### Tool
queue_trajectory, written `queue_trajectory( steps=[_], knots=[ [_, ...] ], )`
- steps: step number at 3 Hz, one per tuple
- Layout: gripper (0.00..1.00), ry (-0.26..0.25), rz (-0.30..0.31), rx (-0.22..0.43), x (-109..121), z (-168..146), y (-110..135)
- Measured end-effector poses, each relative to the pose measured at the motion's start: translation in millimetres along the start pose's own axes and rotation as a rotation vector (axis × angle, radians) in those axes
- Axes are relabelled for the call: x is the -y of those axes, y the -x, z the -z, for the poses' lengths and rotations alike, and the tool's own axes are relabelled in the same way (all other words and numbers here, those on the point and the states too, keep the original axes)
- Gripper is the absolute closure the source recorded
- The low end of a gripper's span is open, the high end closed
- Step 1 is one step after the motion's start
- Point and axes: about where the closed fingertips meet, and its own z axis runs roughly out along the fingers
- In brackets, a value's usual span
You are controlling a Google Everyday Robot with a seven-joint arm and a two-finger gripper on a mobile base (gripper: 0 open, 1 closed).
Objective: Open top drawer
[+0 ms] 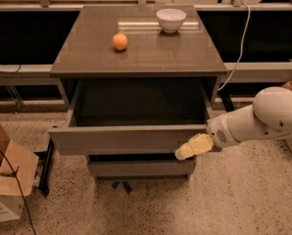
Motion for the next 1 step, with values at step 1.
queue_trajectory(
  steps=[1],
  knots=[
    [0.0,0.0,0.0,0.0,0.0,0.0,0.0]
  ],
)
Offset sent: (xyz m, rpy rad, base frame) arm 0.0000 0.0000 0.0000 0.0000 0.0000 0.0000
